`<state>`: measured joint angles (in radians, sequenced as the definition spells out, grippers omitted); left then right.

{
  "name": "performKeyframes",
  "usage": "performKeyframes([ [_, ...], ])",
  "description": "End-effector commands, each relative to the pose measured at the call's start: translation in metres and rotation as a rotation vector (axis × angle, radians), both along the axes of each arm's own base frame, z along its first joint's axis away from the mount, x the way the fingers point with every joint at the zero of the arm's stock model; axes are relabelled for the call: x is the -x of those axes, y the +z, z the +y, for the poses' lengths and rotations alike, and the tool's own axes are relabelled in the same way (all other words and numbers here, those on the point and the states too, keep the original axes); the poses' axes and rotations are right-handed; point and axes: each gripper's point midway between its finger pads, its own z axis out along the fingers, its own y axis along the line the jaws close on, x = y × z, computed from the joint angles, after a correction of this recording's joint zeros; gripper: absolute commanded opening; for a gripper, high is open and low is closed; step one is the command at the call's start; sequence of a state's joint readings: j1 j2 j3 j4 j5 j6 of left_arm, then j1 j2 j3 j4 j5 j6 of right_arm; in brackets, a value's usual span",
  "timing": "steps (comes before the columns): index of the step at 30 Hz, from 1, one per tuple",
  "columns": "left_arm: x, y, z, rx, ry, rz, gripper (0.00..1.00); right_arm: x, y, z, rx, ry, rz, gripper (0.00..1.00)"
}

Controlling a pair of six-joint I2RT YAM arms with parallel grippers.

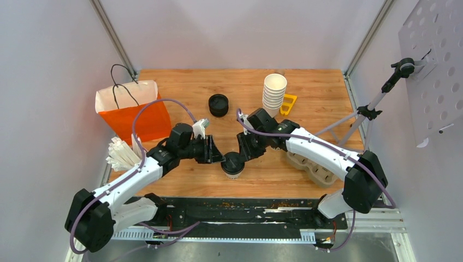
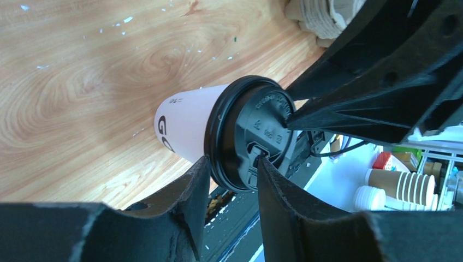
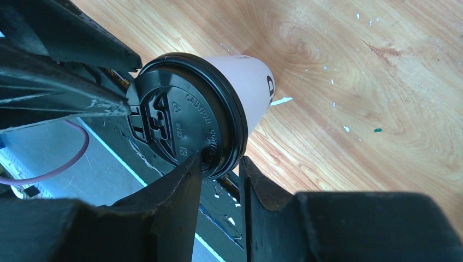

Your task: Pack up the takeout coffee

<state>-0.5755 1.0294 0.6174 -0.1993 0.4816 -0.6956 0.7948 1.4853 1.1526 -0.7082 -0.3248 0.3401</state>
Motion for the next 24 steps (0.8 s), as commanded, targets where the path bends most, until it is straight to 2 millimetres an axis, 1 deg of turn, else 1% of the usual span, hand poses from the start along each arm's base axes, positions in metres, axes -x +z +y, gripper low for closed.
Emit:
performKeyframes([
  [1, -0.003, -0.003, -0.002, -0.008, -0.010, -0.015, 0.43, -0.004, 0.015, 0.004, -0.045, -0.002, -0.036, 0.31],
  [4, -0.004, -0.012, 0.002, -0.050, -0.008, -0.010, 0.39, -0.005, 0.019, 0.005, -0.044, 0.000, -0.040, 0.31],
  [8, -0.003, -0.020, 0.003, -0.069, -0.019, 0.000, 0.37, -0.008, 0.033, 0.005, -0.059, -0.012, -0.064, 0.31],
  [11, 0.000, -0.022, 0.003, -0.069, -0.029, 0.004, 0.37, -0.009, 0.042, 0.005, -0.075, -0.019, -0.081, 0.32],
  [15, -0.001, -0.023, 0.004, -0.070, -0.025, 0.002, 0.36, -0.010, 0.049, 0.009, -0.103, -0.015, -0.094, 0.33],
  [18, 0.000, -0.024, 0.004, -0.074, -0.025, 0.003, 0.36, -0.010, 0.049, 0.013, -0.113, -0.011, -0.091, 0.33],
  [24, 0.001, -0.030, 0.005, -0.084, -0.025, 0.012, 0.36, -0.013, 0.043, 0.015, -0.101, -0.009, -0.082, 0.33],
])
